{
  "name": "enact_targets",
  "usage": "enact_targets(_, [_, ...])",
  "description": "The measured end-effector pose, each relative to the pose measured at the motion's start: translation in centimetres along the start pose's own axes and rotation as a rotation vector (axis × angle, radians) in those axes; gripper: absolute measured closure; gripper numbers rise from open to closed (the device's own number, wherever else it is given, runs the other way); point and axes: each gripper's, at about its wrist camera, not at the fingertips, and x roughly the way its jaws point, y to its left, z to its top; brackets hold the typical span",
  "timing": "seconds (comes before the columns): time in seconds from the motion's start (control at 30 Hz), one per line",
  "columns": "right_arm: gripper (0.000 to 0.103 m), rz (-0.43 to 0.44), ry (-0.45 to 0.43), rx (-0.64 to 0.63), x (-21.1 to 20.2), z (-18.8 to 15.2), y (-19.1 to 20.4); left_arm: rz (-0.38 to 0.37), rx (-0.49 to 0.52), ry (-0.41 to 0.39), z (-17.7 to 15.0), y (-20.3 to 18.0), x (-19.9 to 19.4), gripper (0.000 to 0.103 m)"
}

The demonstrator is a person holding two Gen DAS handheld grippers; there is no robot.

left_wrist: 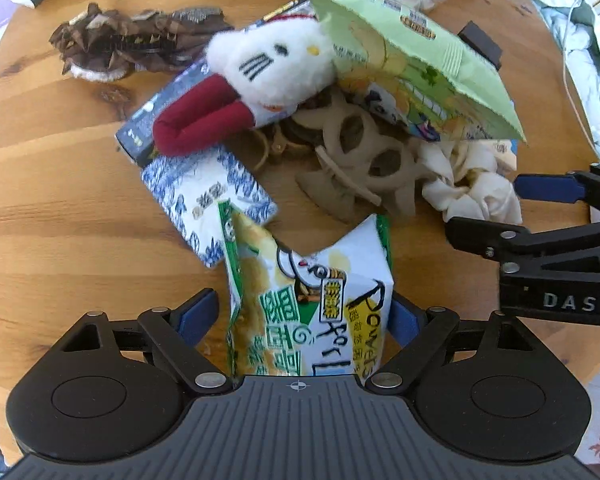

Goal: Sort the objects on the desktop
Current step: 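Reach the left gripper to the Powells snack bag while the right approaches the cream scrunchie, then close the left gripper on the Powells bag while the right grasps the cream scrunchie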

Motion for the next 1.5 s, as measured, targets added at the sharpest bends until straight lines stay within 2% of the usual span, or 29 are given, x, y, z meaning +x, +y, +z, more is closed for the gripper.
enact_targets(0.23, [0.029,0.001,0.038,0.030,1.4,0.6,0.4,0.009,0.006,0.008,-0.1,0.0,0.0,0.017])
enact_targets(0.33, [0.031,-0.007,0.030,0.010,1.3,0.5,0.7,0.025,-0.007,-0.007,-0.4,0.3,-0.3,0.029])
enact_targets(0.53, [0.059,-0.010,-0.003,0.036,0.9,0.6,0.2,0.002,-0.042,-0.017,-1.0,1.1,-0.8,0.040])
enact_targets(0.6, [0.072,0.005,-0.006,0.037,0.8,0.7,0.1,-0.001,-0.039,-0.021,-1.2,1.1,-1.0,0.042])
enact_targets(0.7, [0.080,0.030,-0.006,0.051,0.6,0.6,-0.1,-0.004,-0.043,-0.025,-1.6,1.4,-1.2,0.043])
enact_targets(0.97, [0.082,0.077,0.004,0.078,0.0,-0.7,0.1,-0.010,-0.085,-0.046,-2.6,2.8,-2.6,0.044])
enact_targets(1.17, [0.082,0.090,-0.022,0.065,-2.6,-1.6,0.0,-0.005,-0.096,-0.080,-2.6,4.1,-4.0,0.044])
enact_targets(1.27, [0.082,0.080,-0.034,0.048,-4.0,-1.8,-0.2,-0.012,-0.100,-0.105,-2.8,4.1,-6.5,0.044])
enact_targets(1.5, [0.082,0.063,-0.113,-0.008,-8.2,-1.2,-0.4,-0.014,-0.042,-0.194,0.0,3.5,-9.5,0.044])
